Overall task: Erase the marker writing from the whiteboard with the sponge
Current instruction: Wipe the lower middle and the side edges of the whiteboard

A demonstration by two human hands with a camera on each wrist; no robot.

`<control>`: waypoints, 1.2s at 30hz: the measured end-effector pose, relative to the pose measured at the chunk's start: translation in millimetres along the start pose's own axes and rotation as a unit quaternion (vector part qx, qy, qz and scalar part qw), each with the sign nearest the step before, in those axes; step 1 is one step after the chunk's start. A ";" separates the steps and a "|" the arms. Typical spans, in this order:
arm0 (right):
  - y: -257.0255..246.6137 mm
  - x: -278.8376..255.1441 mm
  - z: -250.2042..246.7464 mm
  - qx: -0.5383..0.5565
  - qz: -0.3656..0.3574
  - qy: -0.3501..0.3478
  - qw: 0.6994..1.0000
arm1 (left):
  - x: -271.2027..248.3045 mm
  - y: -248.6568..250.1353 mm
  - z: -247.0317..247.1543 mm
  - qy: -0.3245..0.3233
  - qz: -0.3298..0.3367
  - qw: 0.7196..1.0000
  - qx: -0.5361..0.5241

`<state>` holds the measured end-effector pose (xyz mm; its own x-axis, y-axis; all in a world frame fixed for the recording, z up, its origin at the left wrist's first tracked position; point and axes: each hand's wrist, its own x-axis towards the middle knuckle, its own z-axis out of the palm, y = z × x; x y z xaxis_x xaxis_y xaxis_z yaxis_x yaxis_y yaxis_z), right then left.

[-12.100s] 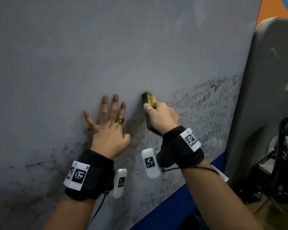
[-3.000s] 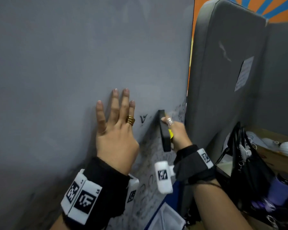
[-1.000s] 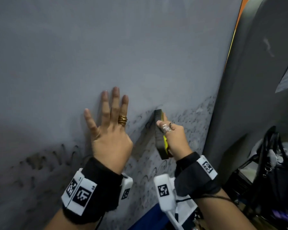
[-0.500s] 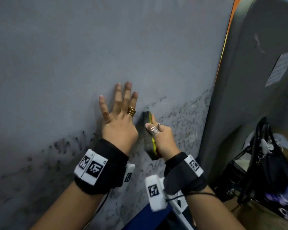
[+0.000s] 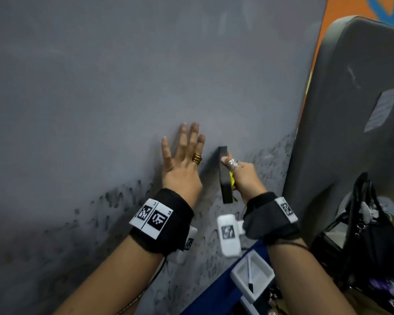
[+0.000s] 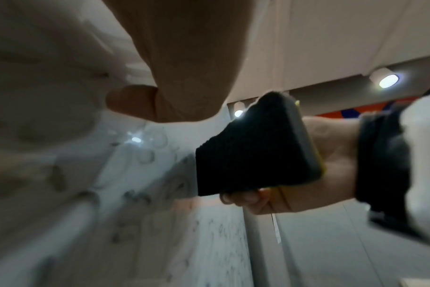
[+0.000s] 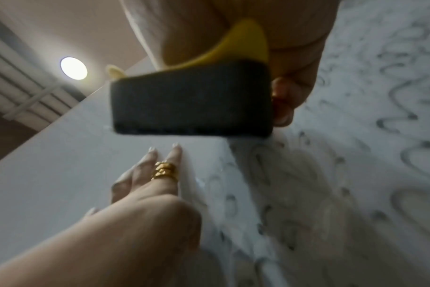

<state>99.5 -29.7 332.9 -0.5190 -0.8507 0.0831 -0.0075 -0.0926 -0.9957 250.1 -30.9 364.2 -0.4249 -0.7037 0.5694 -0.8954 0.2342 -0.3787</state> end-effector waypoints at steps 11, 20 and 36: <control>-21.3 26.0 -20.3 0.078 0.034 0.079 0.993 | -28.7 -35.5 -22.0 -0.039 0.000 0.999 -0.020; 24.6 -59.8 62.4 0.050 -0.055 -0.014 0.997 | -71.4 -86.1 -7.0 0.031 -0.046 0.998 -0.038; -1.8 -62.3 68.9 0.042 -0.046 0.056 0.996 | -75.2 -89.5 0.0 0.045 -0.038 0.998 0.003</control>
<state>190.8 -12.2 332.4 -0.6121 -0.7734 0.1648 0.0087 -0.2149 -0.9766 362.1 1.1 355.3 -0.3663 -0.6557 0.6602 -0.9247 0.1776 -0.3366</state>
